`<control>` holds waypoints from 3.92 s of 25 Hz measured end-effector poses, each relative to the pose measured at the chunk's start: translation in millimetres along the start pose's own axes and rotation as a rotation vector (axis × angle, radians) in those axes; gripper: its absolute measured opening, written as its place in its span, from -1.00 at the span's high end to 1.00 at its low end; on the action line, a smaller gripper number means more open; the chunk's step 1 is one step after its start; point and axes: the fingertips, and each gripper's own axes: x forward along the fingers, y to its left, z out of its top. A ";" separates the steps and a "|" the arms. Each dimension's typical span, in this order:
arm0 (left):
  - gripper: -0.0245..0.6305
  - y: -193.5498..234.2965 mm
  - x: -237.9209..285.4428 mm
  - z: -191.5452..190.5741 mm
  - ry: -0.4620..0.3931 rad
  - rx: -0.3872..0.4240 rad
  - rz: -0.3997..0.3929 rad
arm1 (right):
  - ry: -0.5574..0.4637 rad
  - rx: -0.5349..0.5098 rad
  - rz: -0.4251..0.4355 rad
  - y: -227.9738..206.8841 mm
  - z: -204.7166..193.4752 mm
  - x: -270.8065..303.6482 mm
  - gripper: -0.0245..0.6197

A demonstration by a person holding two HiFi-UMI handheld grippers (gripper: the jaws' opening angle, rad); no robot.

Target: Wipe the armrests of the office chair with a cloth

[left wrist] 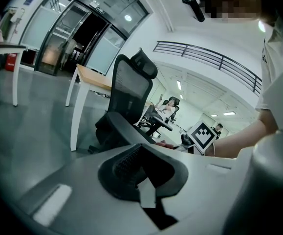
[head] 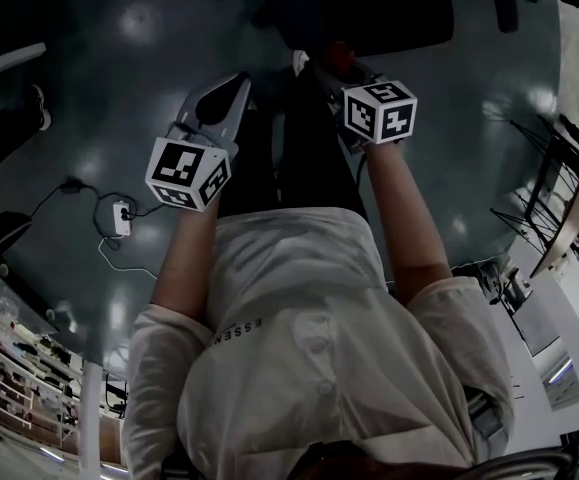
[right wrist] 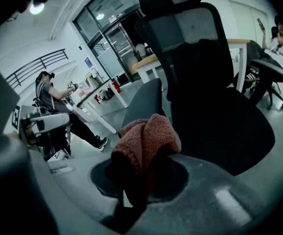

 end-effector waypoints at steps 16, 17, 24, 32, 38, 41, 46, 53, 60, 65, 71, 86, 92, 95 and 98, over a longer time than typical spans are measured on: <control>0.87 64.9 -55.5 20.7 -0.109 -0.078 0.154 | 0.077 -0.167 0.224 109.9 22.0 43.3 0.78; 0.87 66.7 -56.6 23.7 -0.114 -0.081 0.161 | 0.082 -0.191 0.237 113.7 29.3 44.5 0.78; 0.87 90.9 -50.4 47.6 -0.145 -0.106 0.201 | 0.096 -0.435 0.271 121.4 108.5 80.0 0.78; 0.87 112.4 -22.4 55.3 -0.151 -0.182 0.256 | 0.054 -0.618 0.198 84.9 224.2 139.1 0.78; 0.87 114.9 -10.5 58.0 -0.158 -0.211 0.283 | 0.107 -0.738 0.137 53.7 250.0 170.6 0.78; 0.87 113.3 -6.2 55.4 -0.149 -0.211 0.289 | 0.184 -0.812 0.096 38.1 236.9 172.5 0.78; 0.87 108.7 -8.8 48.0 -0.135 -0.208 0.280 | 0.193 -0.814 0.085 40.0 221.5 162.3 0.78; 0.87 90.1 -18.5 48.3 -0.141 -0.158 0.247 | 0.136 -0.744 0.084 48.8 204.0 138.9 0.78; 0.87 72.9 -32.6 35.2 -0.124 -0.124 0.206 | 0.120 -0.718 0.102 67.2 161.7 116.0 0.78; 0.87 60.3 -39.6 28.3 -0.113 -0.093 0.173 | 0.119 -0.679 0.108 75.5 127.3 99.2 0.78; 0.87 45.4 -44.5 16.7 -0.094 -0.070 0.124 | 0.120 -0.634 0.107 81.5 89.8 75.8 0.78; 0.87 3.4 -37.3 -6.4 -0.021 -0.012 0.041 | 0.163 -0.446 0.091 71.8 11.0 31.3 0.78; 0.87 -43.0 -7.9 4.5 -0.022 0.035 0.014 | 0.005 -0.386 0.090 43.7 15.7 -39.7 0.78; 0.87 -78.1 16.2 9.5 -0.028 0.073 -0.020 | -0.076 -0.399 0.052 15.1 17.3 -84.9 0.78; 0.87 -119.7 45.4 9.9 -0.037 0.099 -0.048 | -0.127 -0.398 -0.001 -26.0 10.0 -133.8 0.78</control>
